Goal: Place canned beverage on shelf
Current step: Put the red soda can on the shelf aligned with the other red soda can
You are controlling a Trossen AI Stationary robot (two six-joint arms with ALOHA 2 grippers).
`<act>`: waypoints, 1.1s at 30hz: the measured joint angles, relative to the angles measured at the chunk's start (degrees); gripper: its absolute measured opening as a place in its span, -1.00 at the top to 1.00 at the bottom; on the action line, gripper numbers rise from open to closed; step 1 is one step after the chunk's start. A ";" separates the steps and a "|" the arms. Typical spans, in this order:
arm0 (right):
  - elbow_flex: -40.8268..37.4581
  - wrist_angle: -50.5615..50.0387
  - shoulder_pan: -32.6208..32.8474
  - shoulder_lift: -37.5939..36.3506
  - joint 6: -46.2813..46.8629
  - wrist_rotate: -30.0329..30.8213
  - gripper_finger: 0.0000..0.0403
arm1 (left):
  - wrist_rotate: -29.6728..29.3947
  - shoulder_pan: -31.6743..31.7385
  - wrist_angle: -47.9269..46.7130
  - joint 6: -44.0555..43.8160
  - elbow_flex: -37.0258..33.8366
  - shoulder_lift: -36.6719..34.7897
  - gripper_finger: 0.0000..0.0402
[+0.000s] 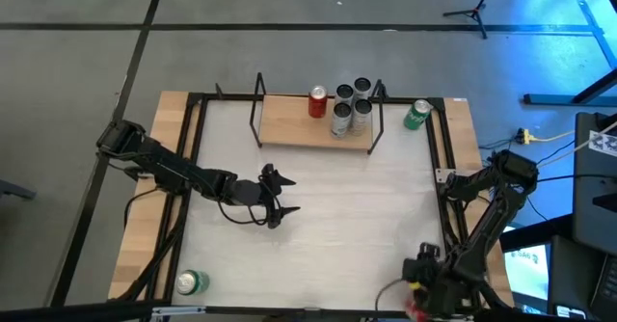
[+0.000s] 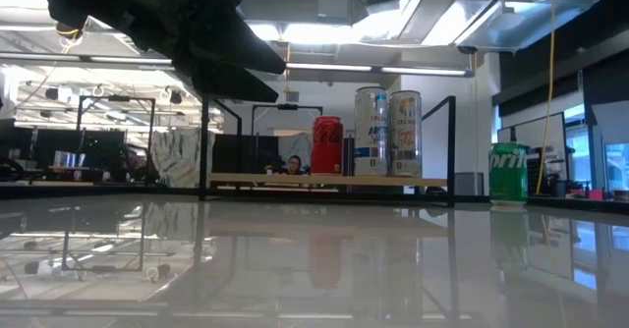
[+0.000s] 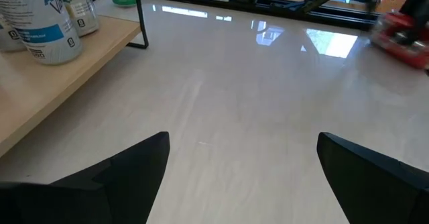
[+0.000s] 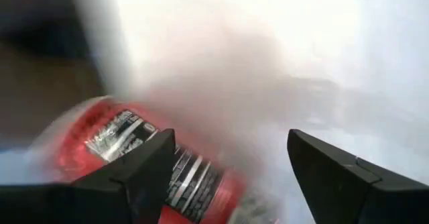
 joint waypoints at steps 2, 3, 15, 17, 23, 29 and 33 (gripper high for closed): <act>-0.19 -4.18 -0.49 -0.34 3.18 -0.52 -0.42 | 0.00 0.00 0.00 0.00 0.00 0.00 -0.84; -0.01 -5.82 -0.84 -1.12 4.51 -1.36 -0.42 | 0.00 0.00 -0.02 0.00 0.00 0.00 -0.84; 6.87 -11.29 -2.70 -4.97 -0.28 -4.10 -0.42 | 0.15 0.01 1.02 0.01 0.00 0.00 -0.84; 9.12 -10.25 -1.80 -4.93 0.14 -6.33 -0.42 | 0.20 0.00 1.00 0.00 0.00 0.00 -0.84; 10.53 -9.10 2.19 -3.27 0.87 -9.57 -0.42 | 0.22 -0.24 1.11 -0.01 0.00 0.00 -0.84; 9.56 -8.97 5.95 1.94 -2.02 -9.66 -0.42 | 0.24 -0.35 1.09 0.02 0.00 0.00 -0.84; 9.90 -8.71 6.17 5.06 -7.29 -8.75 -0.42 | 0.24 -0.35 1.12 0.68 0.00 0.00 -0.84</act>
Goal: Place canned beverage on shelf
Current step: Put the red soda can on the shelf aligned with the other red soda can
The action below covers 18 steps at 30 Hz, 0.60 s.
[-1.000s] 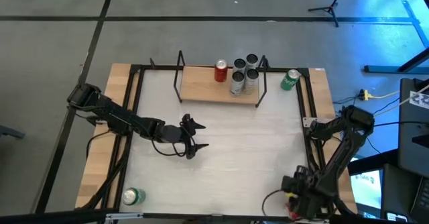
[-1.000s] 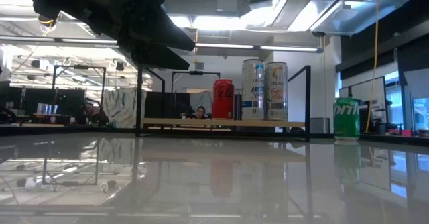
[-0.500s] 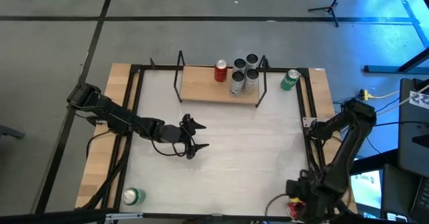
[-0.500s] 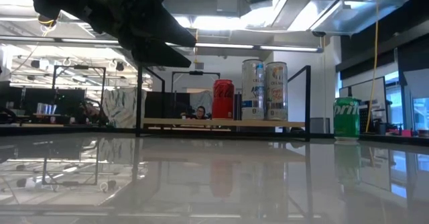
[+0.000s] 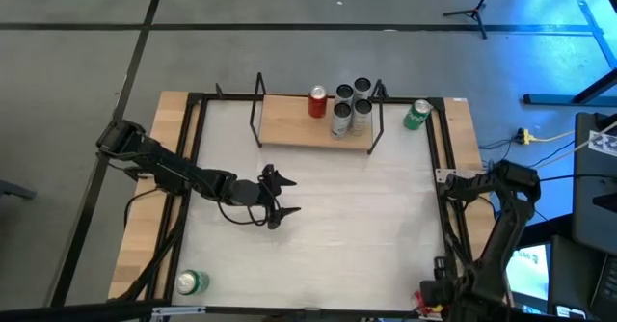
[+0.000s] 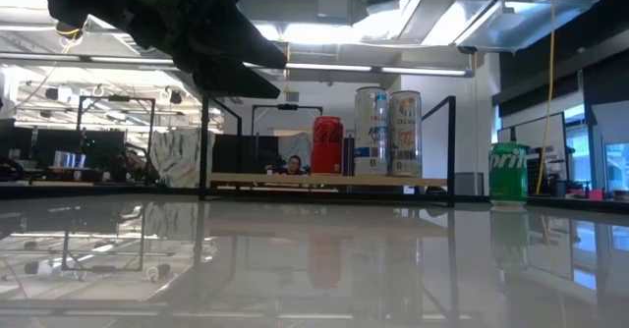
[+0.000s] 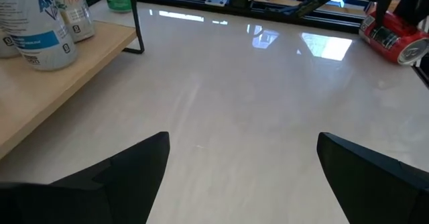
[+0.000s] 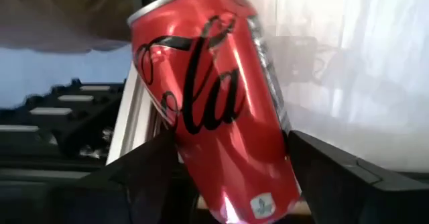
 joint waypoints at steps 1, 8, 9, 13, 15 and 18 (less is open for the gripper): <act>0.08 -0.12 -0.13 0.72 -1.56 0.46 -0.42 | 0.00 0.00 -0.02 0.42 0.00 0.00 -0.84; 0.12 2.52 -1.13 3.39 -7.68 3.66 -0.42 | -0.37 0.00 0.14 0.70 0.00 0.00 -0.84; 0.10 2.82 -1.44 3.43 -6.96 3.79 -0.42 | -0.38 0.00 0.12 0.70 0.00 0.00 -0.84; 0.32 3.21 -2.29 3.61 -1.35 3.82 -0.42 | -0.39 0.00 0.23 0.72 0.00 0.00 -0.84; 0.04 3.71 -2.43 3.62 -0.23 4.82 -0.42 | -0.39 0.00 0.27 0.70 0.00 0.00 -0.84; -0.27 4.19 -2.93 3.58 -0.06 4.68 -0.42 | -0.36 0.00 0.28 0.55 0.00 0.00 -0.84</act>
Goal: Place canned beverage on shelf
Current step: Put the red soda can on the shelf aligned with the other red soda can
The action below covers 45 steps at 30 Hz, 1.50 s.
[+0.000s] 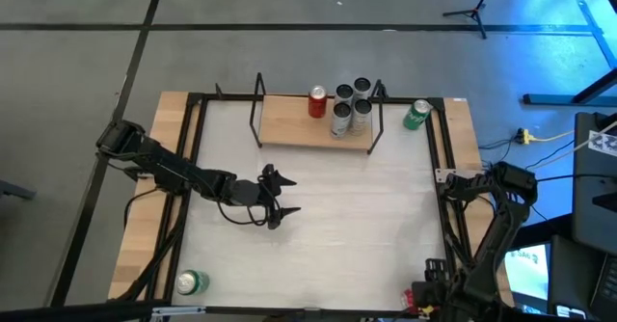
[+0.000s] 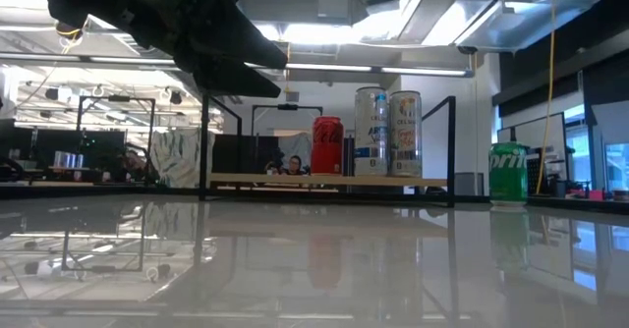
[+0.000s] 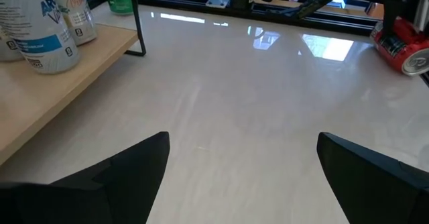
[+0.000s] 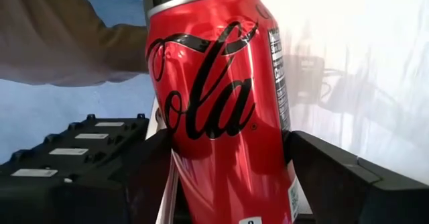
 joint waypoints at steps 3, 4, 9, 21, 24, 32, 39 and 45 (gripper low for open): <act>-0.11 0.59 -0.37 0.02 -0.02 0.31 -0.42 | 0.25 -0.02 0.02 -0.14 0.00 0.00 -0.84; -0.13 0.84 -0.67 0.01 0.00 0.19 -0.42 | 0.25 -0.02 0.02 -0.16 0.00 0.00 -0.84; -0.04 1.89 -2.24 0.04 2.63 -0.11 -0.42 | 0.32 -0.02 0.05 -0.14 0.00 0.00 -0.84; -0.15 3.66 -2.62 0.13 3.39 -0.75 -0.50 | 0.36 -0.02 0.24 -0.12 0.00 0.00 -0.84; -0.15 4.64 -2.62 0.34 2.54 -0.33 -0.65 | 0.36 -0.02 0.24 -0.14 0.00 0.00 -0.84; -0.21 6.41 -2.70 0.37 2.88 1.10 -0.95 | 0.36 -0.02 0.22 -0.12 0.00 0.00 -0.84; -0.21 8.45 -2.58 0.48 3.71 4.56 -0.85 | 0.36 -0.02 0.22 -0.12 0.00 0.00 -0.84; -1.27 7.18 -3.04 0.52 3.01 4.69 -0.73 | 0.36 -0.02 0.22 -0.16 0.00 0.00 -0.84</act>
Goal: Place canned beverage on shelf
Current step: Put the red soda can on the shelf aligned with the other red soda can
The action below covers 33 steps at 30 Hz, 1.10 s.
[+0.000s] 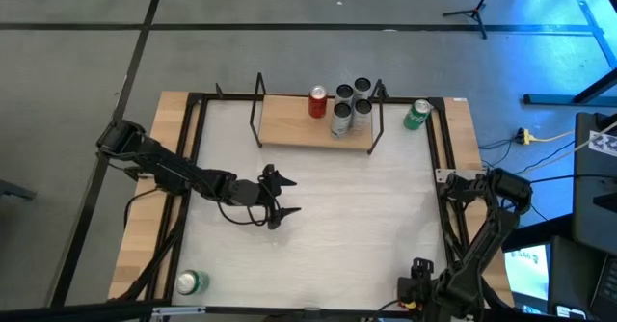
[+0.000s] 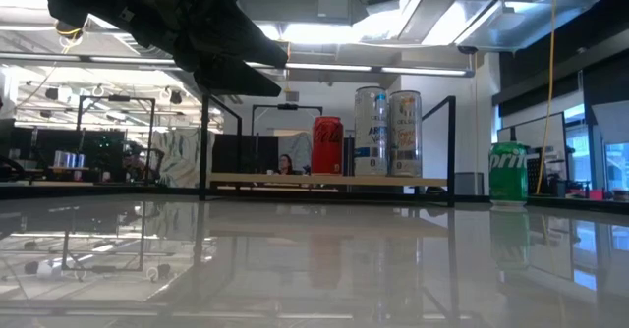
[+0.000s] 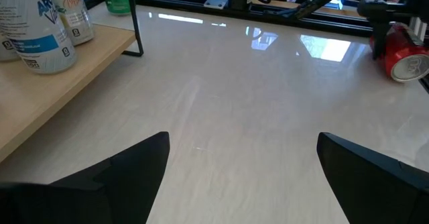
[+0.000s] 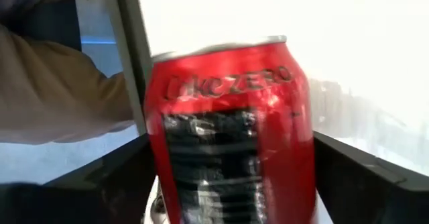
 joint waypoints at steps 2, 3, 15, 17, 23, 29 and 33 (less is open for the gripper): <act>-0.36 0.31 0.00 -0.02 -0.05 0.02 -0.64 | 0.00 0.00 0.00 0.00 0.00 0.00 -0.84; -0.55 0.44 0.00 -0.08 -0.08 0.07 -0.58 | 0.00 0.00 0.00 0.00 0.00 0.00 -0.84; 0.76 -0.01 -3.27 -1.05 -6.75 9.52 -0.48 | 0.01 -1.45 0.98 -0.89 0.00 0.00 -0.84; 0.92 0.16 -4.73 -2.08 -10.54 12.74 -0.50 | -0.07 -2.44 1.89 -1.03 0.00 0.01 -0.84; 0.92 0.18 -9.95 -3.21 -26.09 25.12 -0.45 | -0.17 -6.57 6.90 -1.05 0.00 3.50 -0.84; -1.20 2.09 -17.06 -3.34 -38.59 28.54 -0.46 | -2.14 -9.04 12.14 -1.18 0.00 9.00 -0.84; -2.56 4.08 -21.81 -3.65 -46.94 33.23 -0.45 | -2.16 -9.76 14.88 -1.25 0.00 12.14 -0.84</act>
